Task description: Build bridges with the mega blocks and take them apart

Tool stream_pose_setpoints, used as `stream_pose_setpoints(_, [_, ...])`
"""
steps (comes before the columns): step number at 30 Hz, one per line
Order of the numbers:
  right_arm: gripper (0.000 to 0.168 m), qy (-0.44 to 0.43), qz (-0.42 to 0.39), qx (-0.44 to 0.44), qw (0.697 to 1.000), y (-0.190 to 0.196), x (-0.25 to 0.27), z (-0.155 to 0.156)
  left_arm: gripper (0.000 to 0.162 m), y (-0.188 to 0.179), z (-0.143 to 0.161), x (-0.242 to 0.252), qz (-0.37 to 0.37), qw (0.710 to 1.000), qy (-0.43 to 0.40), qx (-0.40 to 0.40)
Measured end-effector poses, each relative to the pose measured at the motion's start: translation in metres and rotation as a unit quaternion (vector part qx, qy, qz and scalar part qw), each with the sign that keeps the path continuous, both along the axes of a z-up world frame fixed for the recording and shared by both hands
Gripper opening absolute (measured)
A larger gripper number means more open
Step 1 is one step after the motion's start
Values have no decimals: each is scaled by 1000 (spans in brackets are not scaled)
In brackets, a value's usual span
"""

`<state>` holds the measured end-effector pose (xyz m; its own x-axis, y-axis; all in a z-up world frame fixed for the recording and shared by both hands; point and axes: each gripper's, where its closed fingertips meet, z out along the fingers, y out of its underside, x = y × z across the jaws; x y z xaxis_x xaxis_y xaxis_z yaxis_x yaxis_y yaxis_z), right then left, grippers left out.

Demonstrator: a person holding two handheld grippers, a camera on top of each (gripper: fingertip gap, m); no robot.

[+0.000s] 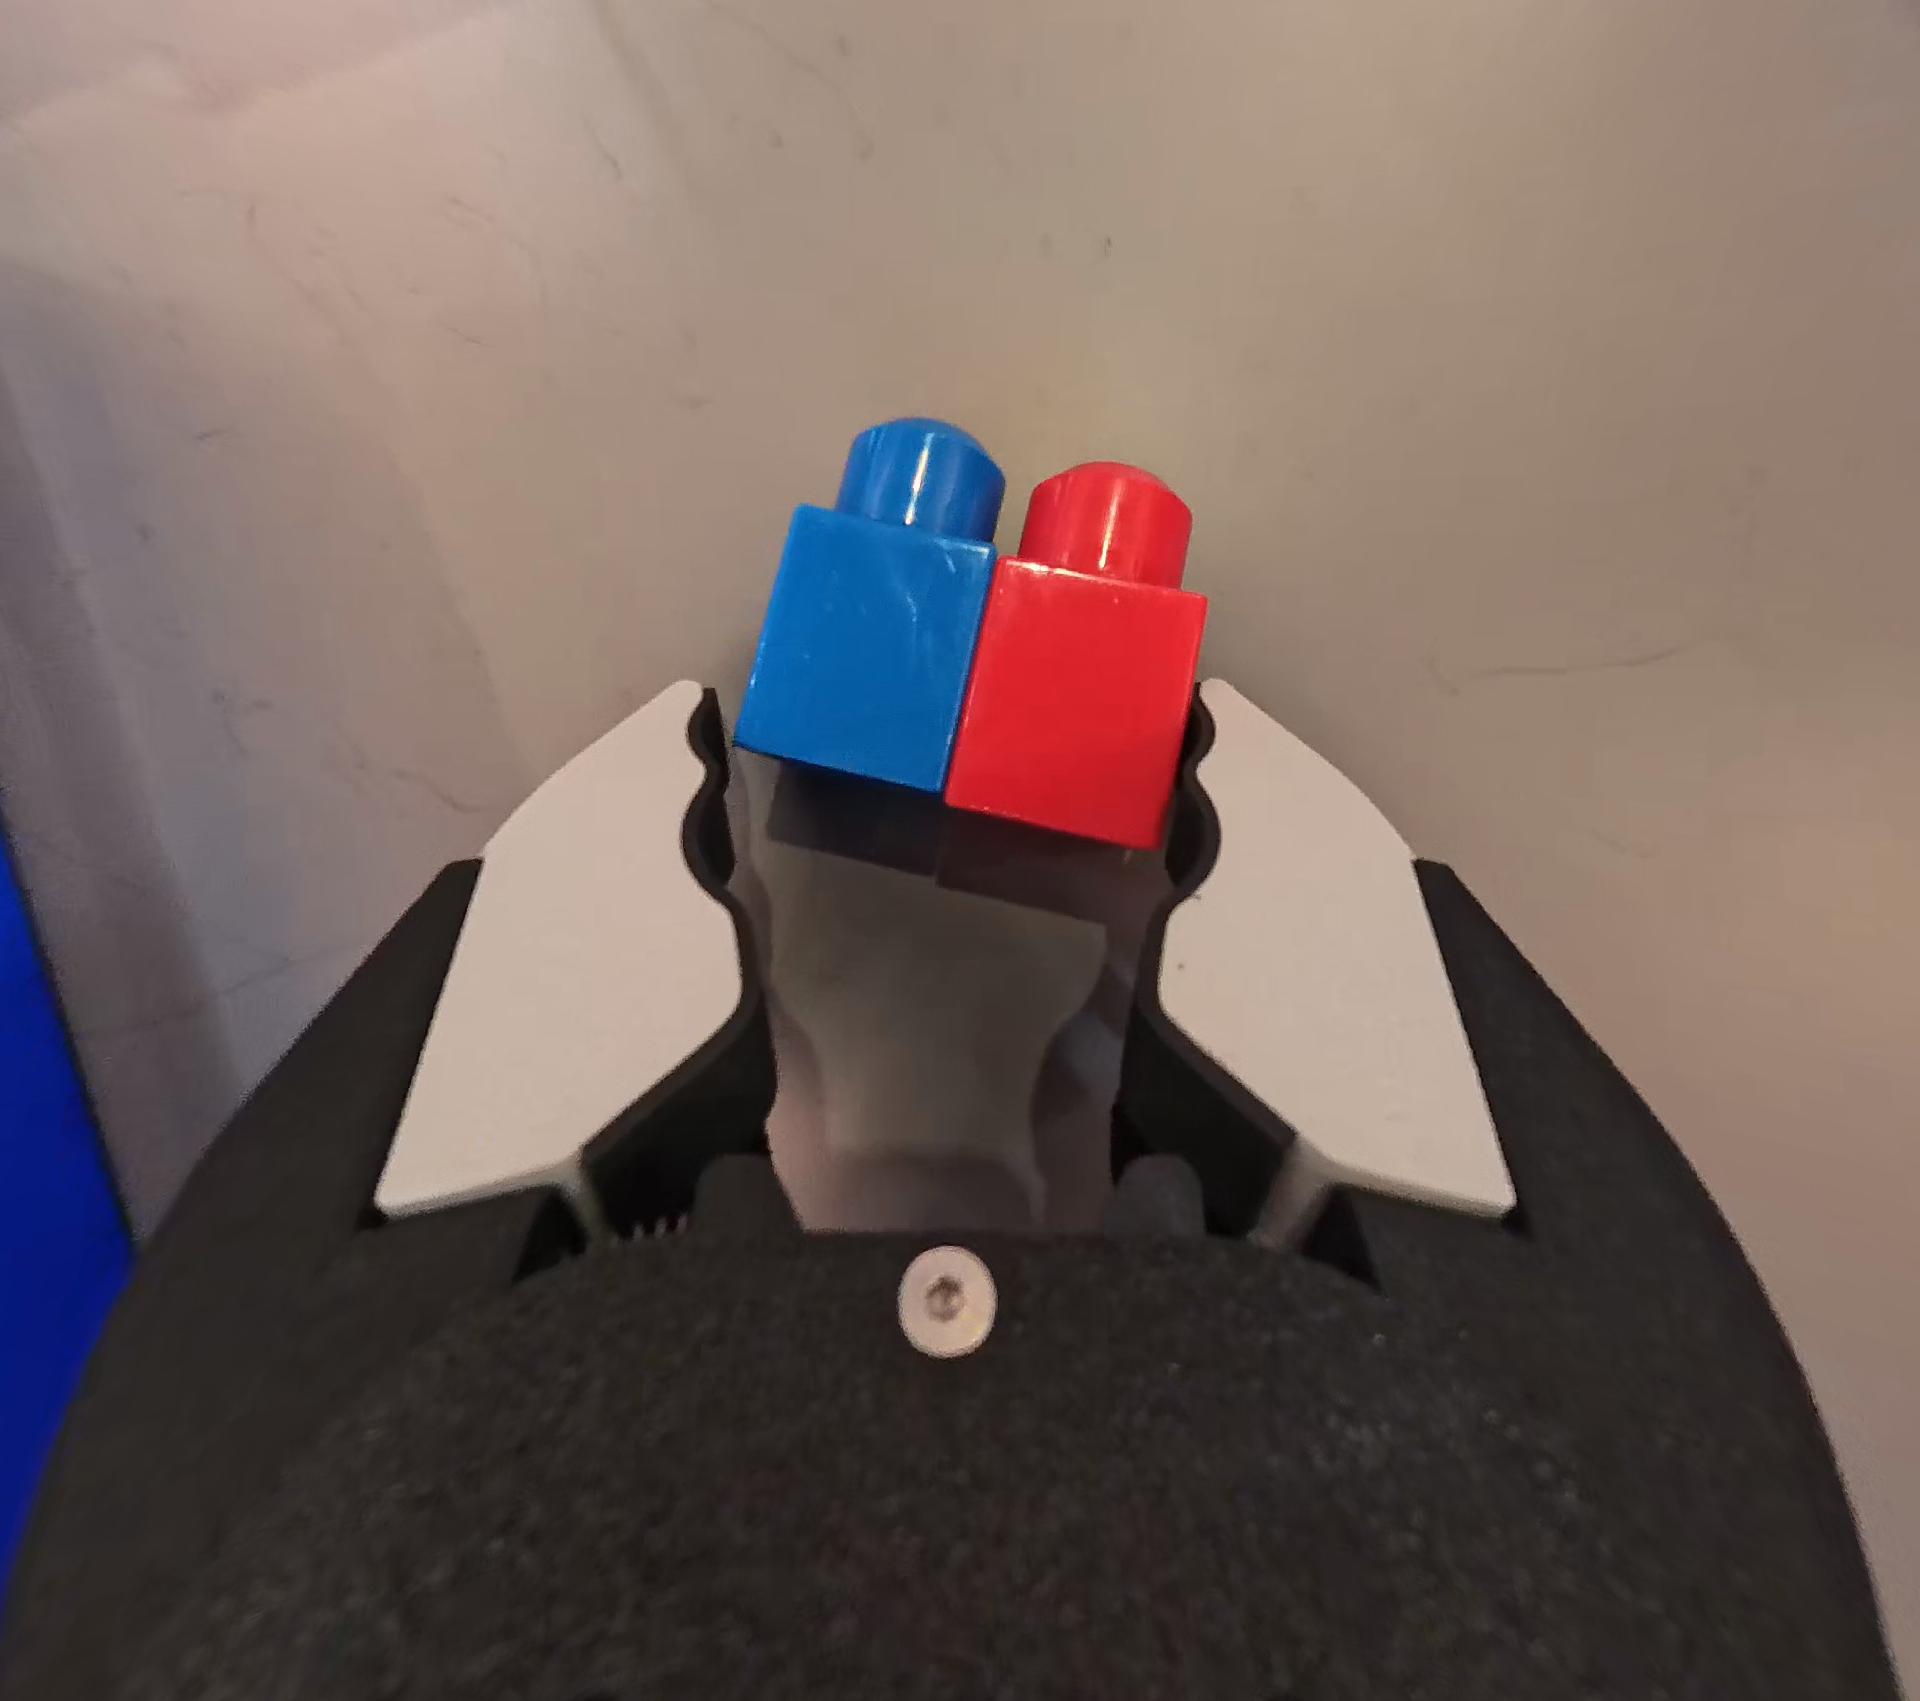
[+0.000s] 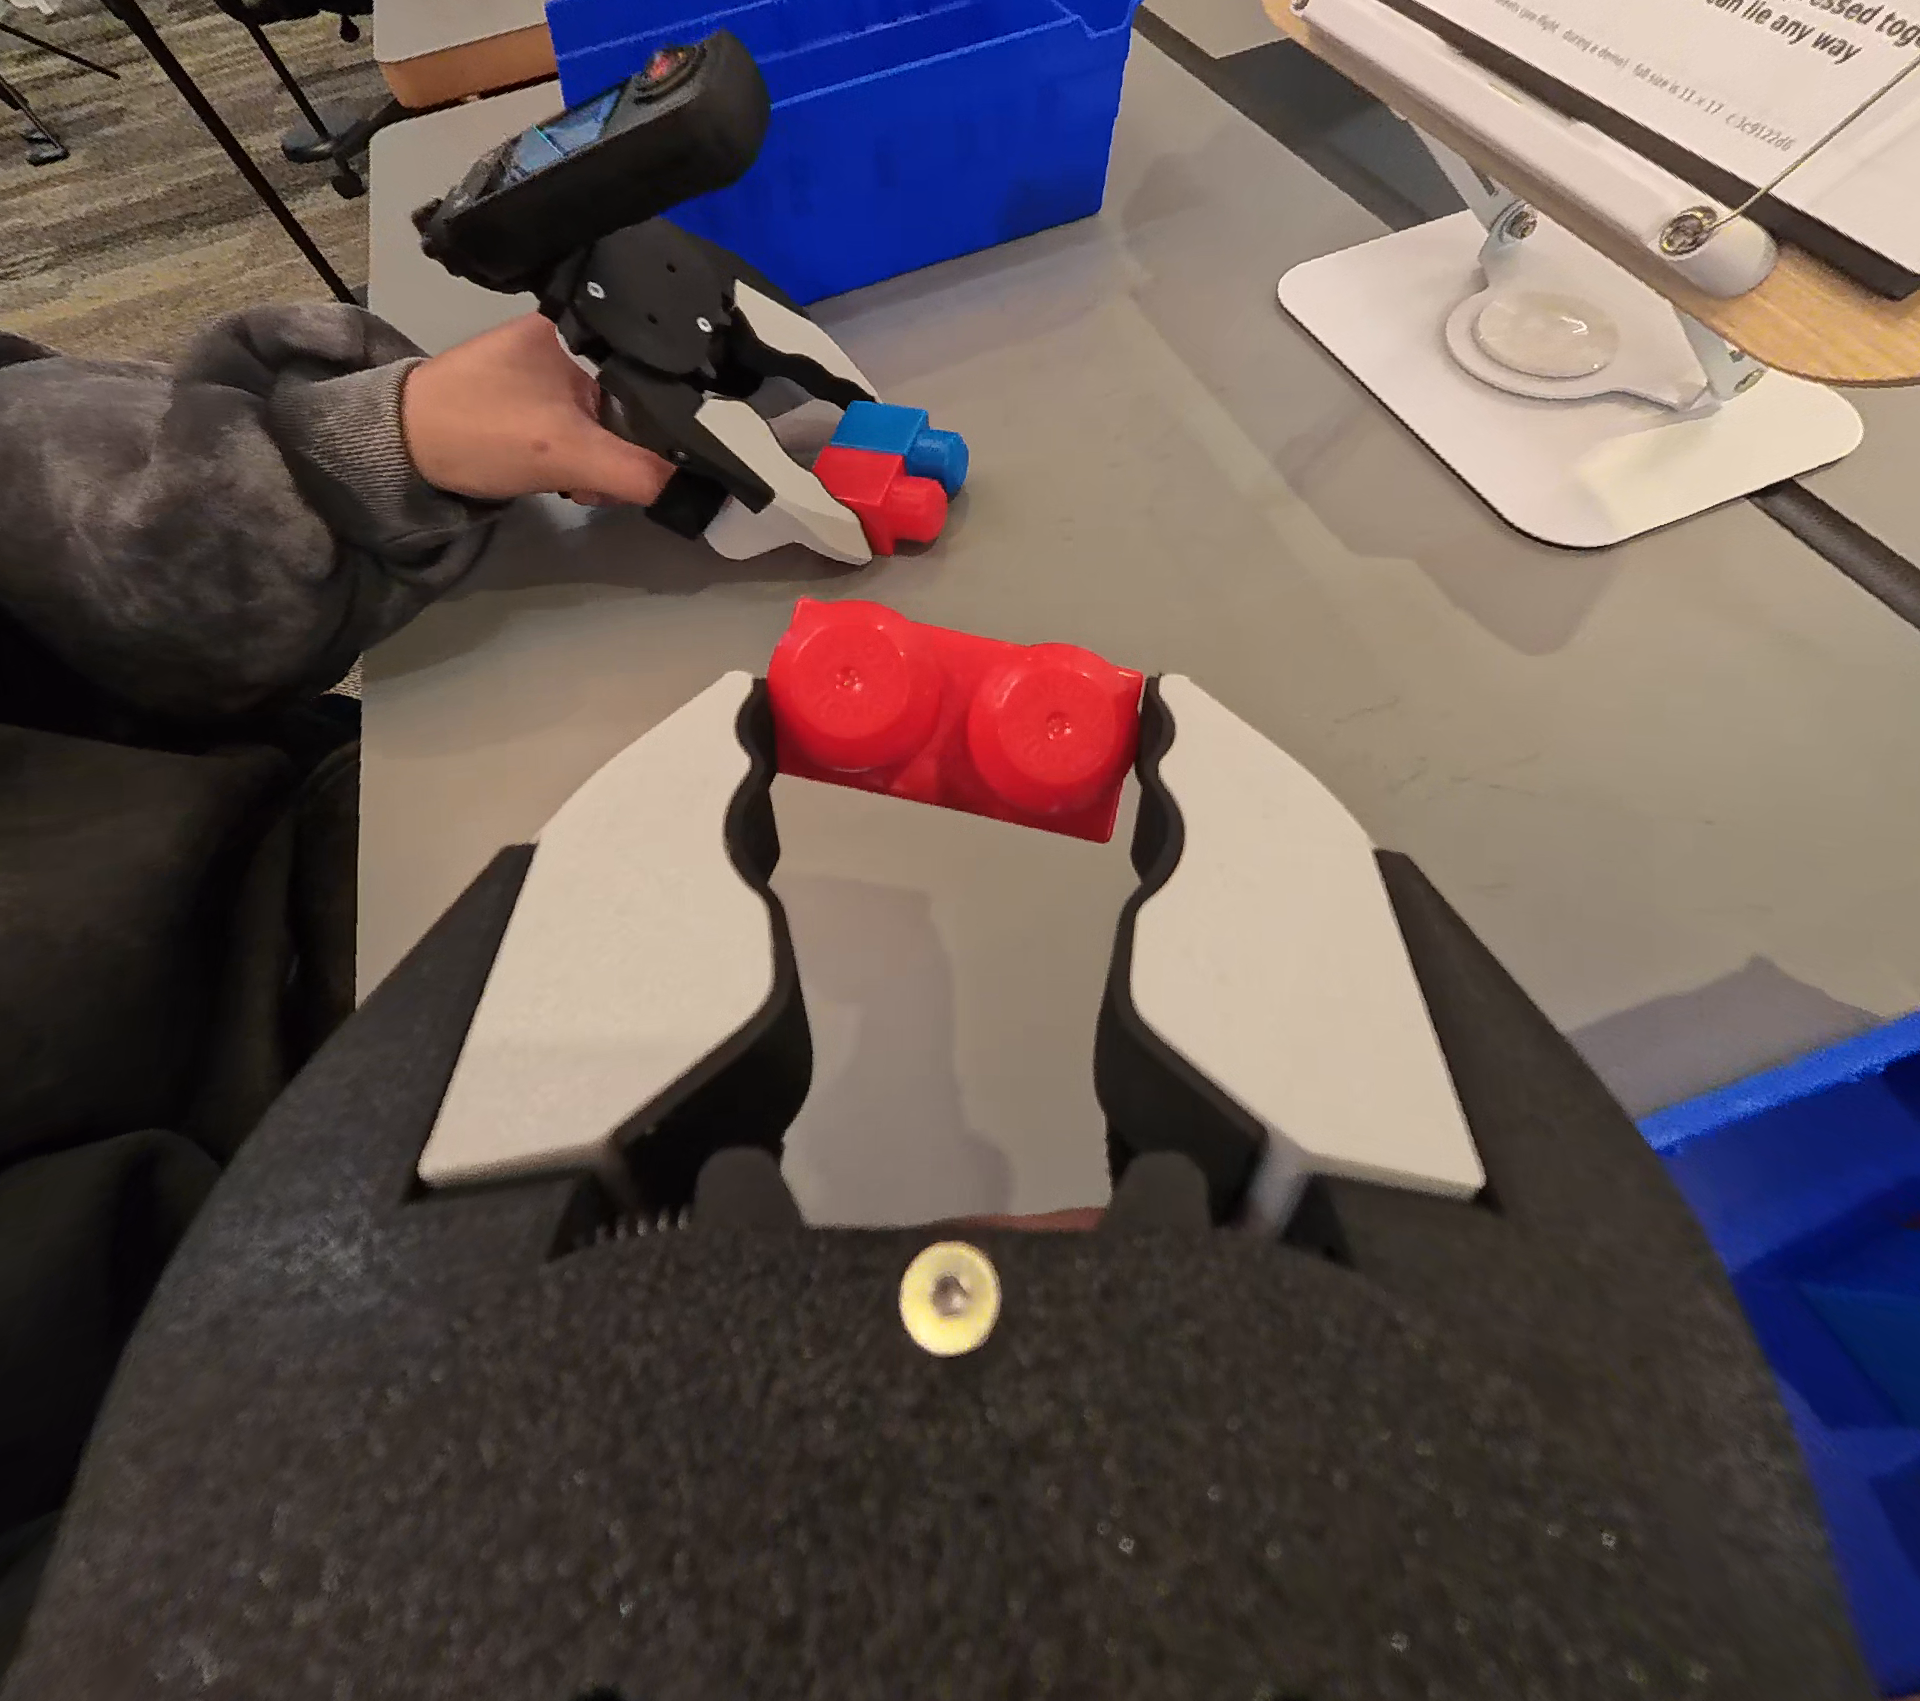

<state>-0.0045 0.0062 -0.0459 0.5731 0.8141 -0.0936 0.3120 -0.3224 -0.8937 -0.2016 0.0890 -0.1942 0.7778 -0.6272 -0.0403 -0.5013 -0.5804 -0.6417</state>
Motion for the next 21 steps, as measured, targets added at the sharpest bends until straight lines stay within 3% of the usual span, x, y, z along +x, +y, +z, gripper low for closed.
stream_pose_setpoints(6, [67,-1,1,-1,1000,-1,-1,0,81,5,0,4,-14,1000,-3,15])
stream_pose_setpoints(9, [67,0,2,-1,1000,-1,0,0,89,6,-1,4,-21,1000,-2,11])
stream_pose_setpoints(21, [67,-1,4,-5,1000,-1,-1,-3,81,6,1,9,-54,998,-24,-4])
